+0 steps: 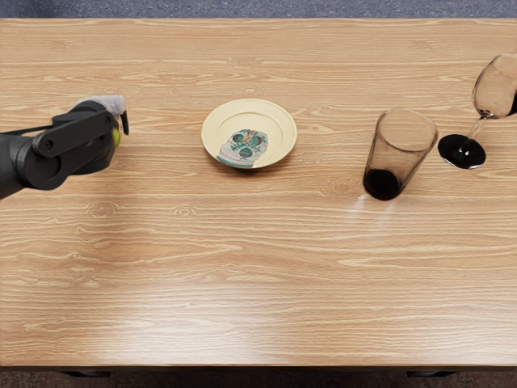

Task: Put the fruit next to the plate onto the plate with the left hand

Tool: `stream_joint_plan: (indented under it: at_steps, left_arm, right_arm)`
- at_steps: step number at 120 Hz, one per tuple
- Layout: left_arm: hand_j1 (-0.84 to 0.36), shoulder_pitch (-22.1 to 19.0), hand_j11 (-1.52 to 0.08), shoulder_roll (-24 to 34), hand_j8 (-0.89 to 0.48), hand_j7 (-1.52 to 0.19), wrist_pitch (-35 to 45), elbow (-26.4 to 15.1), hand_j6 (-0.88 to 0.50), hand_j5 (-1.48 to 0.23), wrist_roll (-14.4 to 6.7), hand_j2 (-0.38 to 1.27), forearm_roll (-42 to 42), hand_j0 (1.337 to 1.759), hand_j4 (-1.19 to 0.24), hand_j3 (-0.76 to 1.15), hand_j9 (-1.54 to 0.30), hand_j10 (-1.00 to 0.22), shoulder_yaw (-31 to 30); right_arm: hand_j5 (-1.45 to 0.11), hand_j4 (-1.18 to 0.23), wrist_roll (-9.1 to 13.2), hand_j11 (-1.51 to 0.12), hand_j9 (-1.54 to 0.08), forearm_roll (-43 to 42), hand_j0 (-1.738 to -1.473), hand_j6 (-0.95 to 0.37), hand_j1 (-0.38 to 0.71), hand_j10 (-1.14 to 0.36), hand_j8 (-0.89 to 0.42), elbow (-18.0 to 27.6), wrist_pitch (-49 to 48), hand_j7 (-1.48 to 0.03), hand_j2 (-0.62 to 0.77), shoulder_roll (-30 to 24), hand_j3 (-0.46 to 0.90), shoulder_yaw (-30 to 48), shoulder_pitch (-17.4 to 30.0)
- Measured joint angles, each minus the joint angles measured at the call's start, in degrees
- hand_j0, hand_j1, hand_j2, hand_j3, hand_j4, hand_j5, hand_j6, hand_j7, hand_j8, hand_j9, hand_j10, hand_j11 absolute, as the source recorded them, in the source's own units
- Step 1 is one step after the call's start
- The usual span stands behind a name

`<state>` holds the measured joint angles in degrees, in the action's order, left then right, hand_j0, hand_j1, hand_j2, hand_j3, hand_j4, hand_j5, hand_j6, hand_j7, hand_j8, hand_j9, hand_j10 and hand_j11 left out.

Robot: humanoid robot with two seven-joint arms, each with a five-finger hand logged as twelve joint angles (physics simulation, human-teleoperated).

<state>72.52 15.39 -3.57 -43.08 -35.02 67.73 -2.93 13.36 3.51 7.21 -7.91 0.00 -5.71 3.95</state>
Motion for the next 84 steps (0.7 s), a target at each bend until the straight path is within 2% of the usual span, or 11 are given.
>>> stream_joint_plan:
  at_steps: [15,25,37,60,84]
  left_arm:
    - [-0.34,4.3,-0.91,3.3,-0.43,-0.91,-1.8,-5.3,-0.51,-0.93,0.0,0.4,-1.0,1.656,-0.68,0.0,-0.9,-0.65,0.2]
    - [-0.33,5.4,-0.92,3.3,-0.43,-0.91,-2.2,-9.1,-0.52,-0.93,0.0,0.4,-1.3,1.655,-0.68,0.0,-0.91,-0.66,0.3]
    - [-0.33,7.1,-0.93,2.3,-0.43,-0.93,-2.4,-11.7,-0.51,-0.95,0.0,0.41,-1.6,1.655,-0.68,0.0,-0.92,-0.65,0.7]
    - [-0.33,9.5,-0.93,-4.1,-0.42,-0.94,-2.4,-13.1,-0.51,-0.96,0.0,0.39,-1.6,1.655,-0.69,0.0,-0.92,-0.65,2.1]
    - [-0.33,9.1,-0.94,-8.9,-0.42,-0.95,0.0,-12.7,-0.5,-0.97,0.1,0.4,-1.5,1.655,-0.68,0.0,-0.93,-0.65,3.1]
  right_arm:
    - [0.0,0.0,0.0,0.0,0.0,0.0,-1.658,0.0,-0.35,0.0,0.0,0.0,0.0,0.0,0.0,0.0,0.0,0.0,0.0]
    - [0.0,0.0,0.0,0.0,0.0,0.0,-1.658,0.0,-0.35,0.0,0.0,0.0,0.0,0.0,0.0,0.0,0.0,0.0,0.0]
    - [0.0,0.0,0.0,0.0,0.0,0.0,-1.658,0.0,-0.35,0.0,0.0,0.0,0.0,0.0,0.0,0.0,0.0,0.0,0.1]
    - [0.0,0.0,0.0,0.0,0.0,0.0,-1.658,0.0,-0.35,0.0,0.0,0.0,0.0,0.0,0.0,0.0,0.0,0.0,0.1]
    - [0.0,0.0,0.0,0.0,0.0,0.0,-1.658,0.0,-0.35,0.0,0.0,0.0,0.0,0.0,0.0,0.0,0.0,0.0,0.1]
